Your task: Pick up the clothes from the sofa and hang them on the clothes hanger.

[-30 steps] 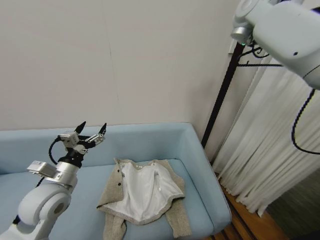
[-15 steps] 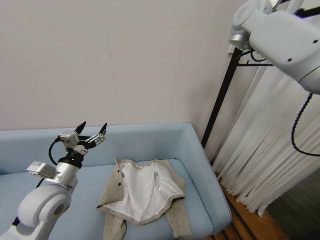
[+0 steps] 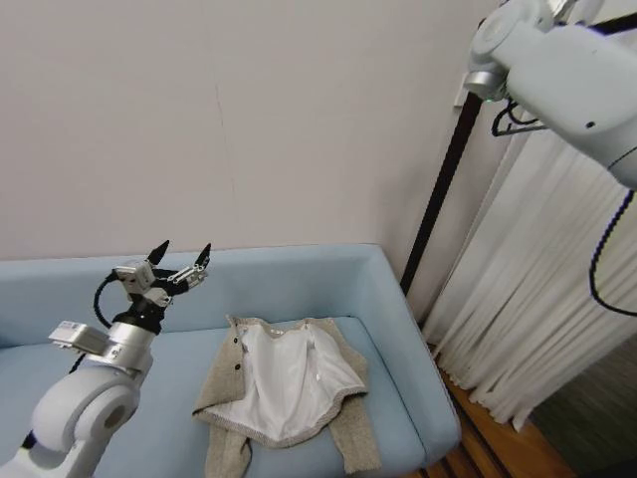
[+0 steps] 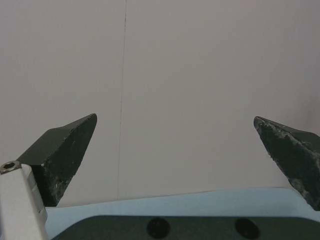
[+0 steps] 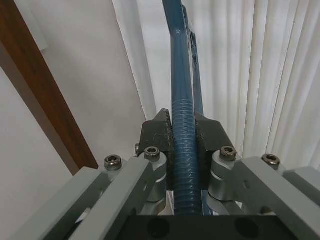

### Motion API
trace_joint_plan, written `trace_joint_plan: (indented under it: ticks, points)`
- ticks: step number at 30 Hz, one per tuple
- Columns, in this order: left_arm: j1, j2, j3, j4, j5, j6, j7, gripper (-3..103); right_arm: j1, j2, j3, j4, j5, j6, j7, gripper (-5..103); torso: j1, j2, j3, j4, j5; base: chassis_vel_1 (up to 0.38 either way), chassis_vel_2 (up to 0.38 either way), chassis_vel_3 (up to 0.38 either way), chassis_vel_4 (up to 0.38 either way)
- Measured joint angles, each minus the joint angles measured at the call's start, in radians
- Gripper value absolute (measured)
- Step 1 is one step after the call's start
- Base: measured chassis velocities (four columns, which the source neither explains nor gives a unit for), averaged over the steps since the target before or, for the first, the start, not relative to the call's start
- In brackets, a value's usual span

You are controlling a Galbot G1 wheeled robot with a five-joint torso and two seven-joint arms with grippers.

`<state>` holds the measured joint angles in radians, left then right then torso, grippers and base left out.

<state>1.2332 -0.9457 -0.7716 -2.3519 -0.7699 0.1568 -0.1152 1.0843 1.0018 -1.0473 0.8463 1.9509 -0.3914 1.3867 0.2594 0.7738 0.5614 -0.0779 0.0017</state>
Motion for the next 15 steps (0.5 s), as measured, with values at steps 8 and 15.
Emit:
trace_joint_plan:
  ticks: [8,15]
  points:
    - [-0.008,-0.005,0.019,0.010,-0.001,-0.001,0.007,100,0.032,-0.045,-0.047,0.094,-0.021,0.005,-0.005,8,0.000,0.000,0.000,0.0001,-0.0002,0.000,0.000,0.000,0.000]
    - [-0.012,-0.009,0.024,0.014,0.000,-0.003,0.011,100,0.059,-0.061,-0.067,0.173,-0.015,0.005,-0.003,8,0.000,0.000,0.000,0.0002,-0.0005,0.000,0.000,0.000,0.000]
